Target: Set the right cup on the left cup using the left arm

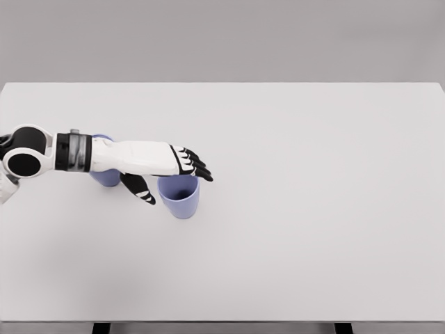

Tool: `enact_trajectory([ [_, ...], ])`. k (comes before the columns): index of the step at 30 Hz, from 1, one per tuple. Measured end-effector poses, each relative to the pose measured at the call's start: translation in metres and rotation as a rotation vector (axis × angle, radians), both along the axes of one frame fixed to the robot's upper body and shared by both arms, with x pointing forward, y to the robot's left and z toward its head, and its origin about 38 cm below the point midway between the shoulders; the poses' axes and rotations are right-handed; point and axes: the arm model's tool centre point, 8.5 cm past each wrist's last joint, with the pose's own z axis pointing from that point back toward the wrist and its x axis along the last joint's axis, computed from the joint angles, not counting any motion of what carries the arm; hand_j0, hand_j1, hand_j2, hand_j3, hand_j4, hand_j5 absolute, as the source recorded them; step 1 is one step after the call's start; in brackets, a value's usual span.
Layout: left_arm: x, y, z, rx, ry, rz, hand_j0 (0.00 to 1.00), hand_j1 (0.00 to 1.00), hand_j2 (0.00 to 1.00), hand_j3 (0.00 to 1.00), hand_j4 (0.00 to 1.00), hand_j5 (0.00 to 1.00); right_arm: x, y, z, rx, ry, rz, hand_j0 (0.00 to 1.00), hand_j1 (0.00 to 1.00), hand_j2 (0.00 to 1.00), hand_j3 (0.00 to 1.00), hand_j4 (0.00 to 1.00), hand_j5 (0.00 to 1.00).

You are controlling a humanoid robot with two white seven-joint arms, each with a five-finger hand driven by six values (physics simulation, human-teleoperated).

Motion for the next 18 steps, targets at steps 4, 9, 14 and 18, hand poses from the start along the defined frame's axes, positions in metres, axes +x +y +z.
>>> enact_trajectory([
  [4,0.0,-0.002,-0.003,0.001,0.001,-0.002,1.0,1.0,1.0,1.0,1.0,1.0,0.0,0.0,0.0,0.0,0.0,0.0,1.0,1.0,1.0,1.0,1.0,1.0],
  [9,-0.003,-0.004,-0.011,-0.008,0.022,0.002,1.0,1.0,1.0,1.0,1.0,1.0,0.0,0.0,0.0,0.0,0.0,0.0,1.0,1.0,1.0,1.0,1.0,1.0],
  [14,-0.004,-0.004,-0.012,-0.03,0.035,0.014,0.51,0.51,0.51,0.51,0.51,0.51,0.0,0.0,0.0,0.0,0.0,0.0,1.0,1.0,1.0,1.0,1.0,1.0],
  [18,-0.004,-0.002,-0.01,-0.037,0.018,0.015,0.5,0.5,0.5,0.5,0.5,0.5,0.0,0.0,0.0,0.0,0.0,0.0,1.0,1.0,1.0,1.0,1.0,1.0],
])
